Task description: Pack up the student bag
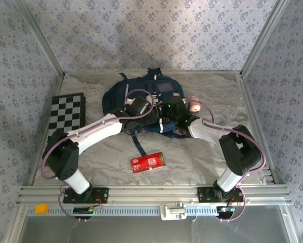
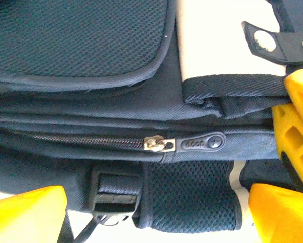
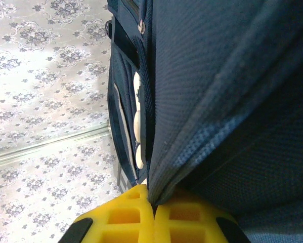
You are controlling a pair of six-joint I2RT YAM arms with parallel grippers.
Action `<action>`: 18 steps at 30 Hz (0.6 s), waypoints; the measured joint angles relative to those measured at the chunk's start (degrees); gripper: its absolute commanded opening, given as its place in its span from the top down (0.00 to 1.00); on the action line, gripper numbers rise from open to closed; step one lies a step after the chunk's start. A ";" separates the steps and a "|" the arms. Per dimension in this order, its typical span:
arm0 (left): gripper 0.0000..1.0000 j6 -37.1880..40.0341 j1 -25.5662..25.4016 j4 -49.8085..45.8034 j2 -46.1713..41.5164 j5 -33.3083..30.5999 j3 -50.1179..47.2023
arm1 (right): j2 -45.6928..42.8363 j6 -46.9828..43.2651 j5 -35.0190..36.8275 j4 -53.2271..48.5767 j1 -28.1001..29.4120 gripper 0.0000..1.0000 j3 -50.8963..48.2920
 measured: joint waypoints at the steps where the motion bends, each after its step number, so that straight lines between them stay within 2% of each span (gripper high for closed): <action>1: 0.06 0.39 0.20 0.81 0.76 -0.11 0.00 | 0.17 0.35 0.00 0.35 0.07 1.00 0.00; 9: 0.06 0.90 2.27 1.81 6.36 -1.44 1.88 | 0.81 1.36 0.00 1.77 0.31 1.00 0.00; 18: 0.26 0.83 4.13 1.09 3.17 -3.78 -1.55 | 1.51 1.42 -0.20 2.84 0.31 1.00 0.00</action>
